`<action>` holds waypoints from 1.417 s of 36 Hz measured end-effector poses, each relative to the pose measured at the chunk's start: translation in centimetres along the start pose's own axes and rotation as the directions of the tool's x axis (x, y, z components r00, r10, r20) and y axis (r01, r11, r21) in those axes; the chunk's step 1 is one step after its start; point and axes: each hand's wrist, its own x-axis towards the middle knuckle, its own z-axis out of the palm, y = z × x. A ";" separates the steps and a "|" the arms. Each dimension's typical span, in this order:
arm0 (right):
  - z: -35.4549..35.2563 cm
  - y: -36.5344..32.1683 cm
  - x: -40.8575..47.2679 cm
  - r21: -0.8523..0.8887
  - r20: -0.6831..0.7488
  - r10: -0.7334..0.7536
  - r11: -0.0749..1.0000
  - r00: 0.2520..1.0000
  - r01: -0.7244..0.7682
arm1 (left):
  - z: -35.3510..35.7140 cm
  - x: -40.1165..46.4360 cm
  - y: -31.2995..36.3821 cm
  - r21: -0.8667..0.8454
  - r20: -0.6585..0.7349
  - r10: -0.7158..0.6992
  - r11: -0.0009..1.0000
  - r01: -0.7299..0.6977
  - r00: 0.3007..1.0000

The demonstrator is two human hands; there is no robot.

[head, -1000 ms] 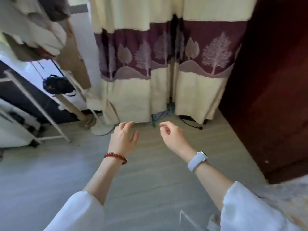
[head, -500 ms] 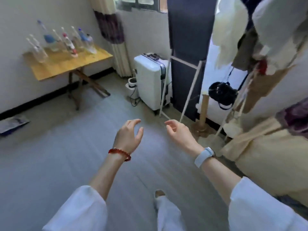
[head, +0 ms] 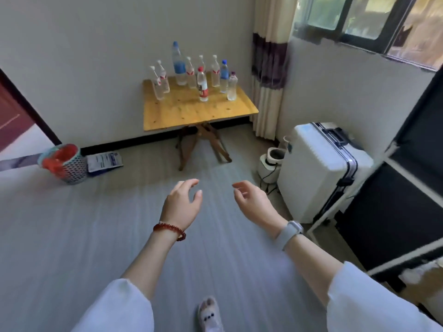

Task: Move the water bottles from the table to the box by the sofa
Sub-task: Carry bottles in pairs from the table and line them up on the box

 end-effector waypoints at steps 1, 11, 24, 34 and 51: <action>0.5 -0.1 2.5 -0.002 0.008 -0.007 1.000 1.000 0.007 | 0.3 2.3 -0.9 -0.004 -0.007 -0.008 1.000 0.008 1.000; 2.0 -4.7 30.0 -0.007 -0.024 -0.033 0.999 0.999 0.033 | 1.0 29.1 -6.6 -0.048 -0.111 -0.017 0.999 0.012 0.994; -2.5 -4.1 58.6 0.047 -0.099 0.031 0.999 0.995 -0.027 | 9.0 58.1 -7.9 -0.057 -0.021 0.029 0.998 -0.030 0.999; -1.2 -7.6 80.1 0.051 0.048 -0.069 0.997 0.996 0.066 | 10.1 76.4 -11.0 -0.046 -0.119 -0.104 0.994 0.099 0.987; 14.7 -18.8 110.0 0.079 0.220 -0.242 0.970 0.945 0.230 | 3.7 100.3 -28.6 -0.223 -0.385 -0.493 0.870 0.440 0.780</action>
